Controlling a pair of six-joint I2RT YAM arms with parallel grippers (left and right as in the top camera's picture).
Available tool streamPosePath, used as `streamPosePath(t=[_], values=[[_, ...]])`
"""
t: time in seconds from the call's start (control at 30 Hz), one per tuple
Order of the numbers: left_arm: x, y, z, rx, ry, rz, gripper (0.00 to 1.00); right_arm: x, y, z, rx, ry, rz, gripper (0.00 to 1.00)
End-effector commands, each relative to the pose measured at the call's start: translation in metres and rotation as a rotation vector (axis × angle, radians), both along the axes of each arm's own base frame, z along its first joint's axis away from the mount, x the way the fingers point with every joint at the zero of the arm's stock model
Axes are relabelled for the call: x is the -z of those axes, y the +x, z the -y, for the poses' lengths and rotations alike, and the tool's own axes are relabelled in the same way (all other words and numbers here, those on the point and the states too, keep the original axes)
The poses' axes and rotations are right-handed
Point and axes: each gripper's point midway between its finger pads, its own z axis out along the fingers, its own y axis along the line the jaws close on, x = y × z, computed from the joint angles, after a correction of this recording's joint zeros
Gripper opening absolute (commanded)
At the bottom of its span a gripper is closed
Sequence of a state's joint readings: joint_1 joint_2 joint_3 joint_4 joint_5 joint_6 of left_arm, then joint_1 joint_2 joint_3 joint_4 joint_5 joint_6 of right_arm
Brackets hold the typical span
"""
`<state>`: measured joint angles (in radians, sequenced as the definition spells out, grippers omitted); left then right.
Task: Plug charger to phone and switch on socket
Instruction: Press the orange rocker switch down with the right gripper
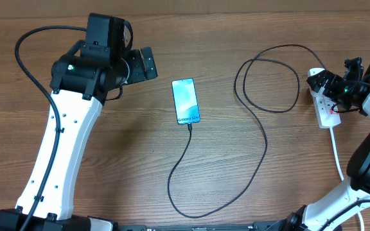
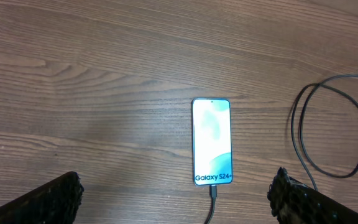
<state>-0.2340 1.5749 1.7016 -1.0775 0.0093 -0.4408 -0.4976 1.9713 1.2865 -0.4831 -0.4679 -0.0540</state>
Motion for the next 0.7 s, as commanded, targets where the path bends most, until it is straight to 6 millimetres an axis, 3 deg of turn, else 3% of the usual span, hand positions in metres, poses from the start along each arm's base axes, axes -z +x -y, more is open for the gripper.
streamPosePath(t=[0.0, 0.67], values=[[0.002, 0.002, -0.002, 0.004, 0.024, 0.0, 1.0, 0.018, -0.01, -0.023, 0.011, 0.077, -0.083, 1.0], [0.002, 0.002, -0.002, 0.004, 0.023, 0.001, 1.0, 0.036, -0.025, -0.029, 0.042, 0.13, -0.177, 1.0]])
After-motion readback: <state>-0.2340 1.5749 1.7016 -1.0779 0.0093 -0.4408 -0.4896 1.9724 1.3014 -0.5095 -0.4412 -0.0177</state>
